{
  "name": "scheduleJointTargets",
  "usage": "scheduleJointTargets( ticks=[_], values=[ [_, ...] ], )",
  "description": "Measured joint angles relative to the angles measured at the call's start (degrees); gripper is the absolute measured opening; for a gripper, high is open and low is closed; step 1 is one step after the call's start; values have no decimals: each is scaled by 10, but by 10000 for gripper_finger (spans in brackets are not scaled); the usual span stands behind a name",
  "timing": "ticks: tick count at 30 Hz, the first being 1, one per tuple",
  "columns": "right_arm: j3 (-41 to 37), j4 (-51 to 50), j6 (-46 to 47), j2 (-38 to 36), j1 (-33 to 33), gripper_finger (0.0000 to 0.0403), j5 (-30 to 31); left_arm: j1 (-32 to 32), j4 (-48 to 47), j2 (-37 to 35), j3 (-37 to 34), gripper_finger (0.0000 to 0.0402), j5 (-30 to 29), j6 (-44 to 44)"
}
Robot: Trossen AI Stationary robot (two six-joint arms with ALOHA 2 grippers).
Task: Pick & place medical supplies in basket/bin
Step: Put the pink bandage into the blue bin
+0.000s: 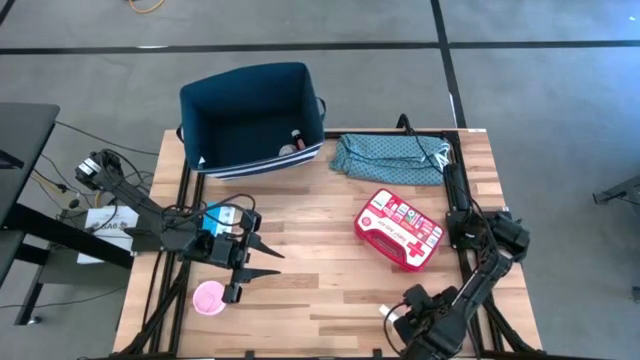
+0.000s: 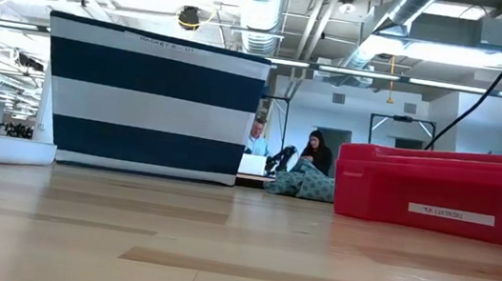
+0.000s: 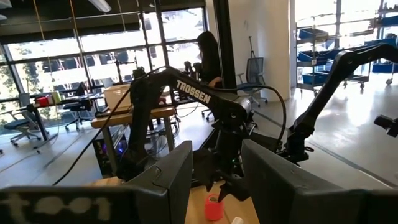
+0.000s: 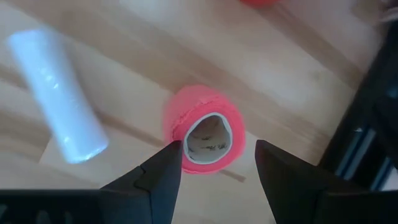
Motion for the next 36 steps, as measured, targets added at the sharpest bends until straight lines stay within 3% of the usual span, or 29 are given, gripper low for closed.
scheduleJointTargets(
  ticks=[7,16,31,36],
  values=[
    [0,37,-46,0,3,195,71,0,0,0,0,130,-10,-13],
    [0,-1,-97,0,-20,195,52,0,9,0,0,130,-10,-14],
    [20,-13,-97,0,-21,195,22,0,8,0,0,130,-11,-14],
    [17,7,-58,-1,-21,195,10,0,-5,0,0,130,-11,-14]
  ],
)
